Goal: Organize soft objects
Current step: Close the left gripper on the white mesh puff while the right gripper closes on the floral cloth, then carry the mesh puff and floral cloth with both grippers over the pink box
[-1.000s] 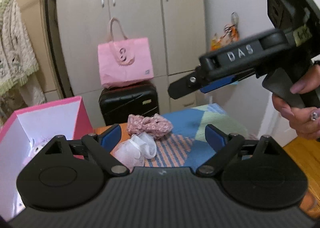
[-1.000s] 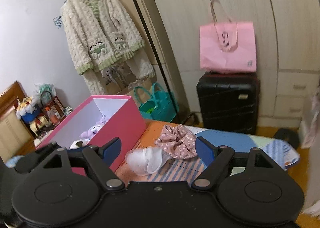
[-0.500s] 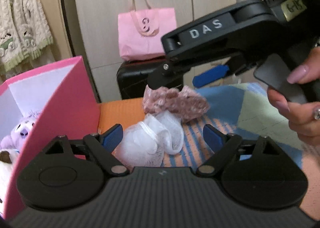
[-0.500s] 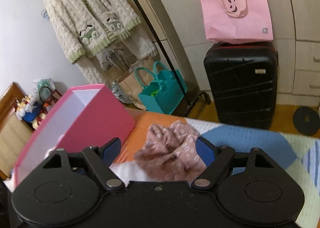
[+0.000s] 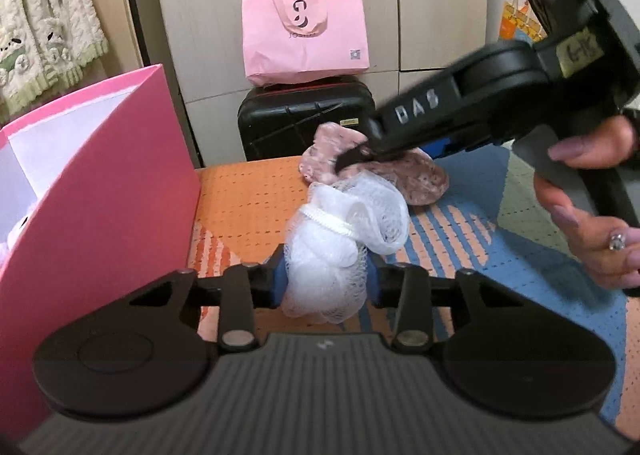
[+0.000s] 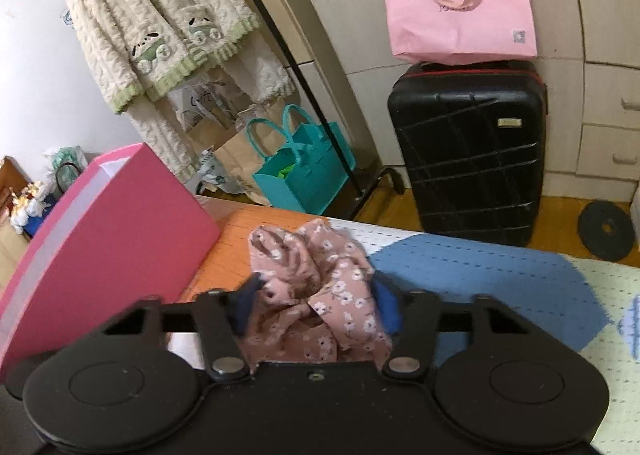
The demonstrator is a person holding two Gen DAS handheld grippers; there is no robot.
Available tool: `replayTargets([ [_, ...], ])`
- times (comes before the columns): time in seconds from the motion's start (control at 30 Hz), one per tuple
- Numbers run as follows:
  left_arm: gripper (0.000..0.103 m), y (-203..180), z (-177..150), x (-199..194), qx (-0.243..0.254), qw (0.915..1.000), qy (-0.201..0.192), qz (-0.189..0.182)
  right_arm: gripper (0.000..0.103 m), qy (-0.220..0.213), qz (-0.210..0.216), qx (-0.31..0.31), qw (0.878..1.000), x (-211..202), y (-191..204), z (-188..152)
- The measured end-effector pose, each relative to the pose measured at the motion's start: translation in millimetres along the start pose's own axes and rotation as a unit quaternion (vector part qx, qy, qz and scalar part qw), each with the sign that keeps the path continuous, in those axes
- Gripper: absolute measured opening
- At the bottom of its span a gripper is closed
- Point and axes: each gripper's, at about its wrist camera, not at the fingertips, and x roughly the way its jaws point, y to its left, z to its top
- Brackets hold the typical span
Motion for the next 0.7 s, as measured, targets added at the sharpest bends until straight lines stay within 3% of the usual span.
replayTargets([
  [0.03, 0.034, 1, 1, 1, 0.002, 1.0, -0.001, 0.0, 0.029, 0.005, 0.0, -0.005, 1.0, -1, 0, -2],
  [0.23, 0.029, 1, 2, -6, 0.003, 0.9998, -0.009, -0.017, 0.019, -0.01, -0.017, -0.032, 0.999, -13, 12, -14],
  [0.43, 0.028, 3, 1, -22, -0.015, 0.9986, -0.037, -0.035, 0.017, -0.044, -0.034, -0.049, 0.997, -42, 20, -24],
  [0.7, 0.027, 5, -1, -39, -0.047, 0.9942, -0.051, -0.082, 0.017, -0.058, -0.05, -0.043, 0.996, -78, 25, -46],
])
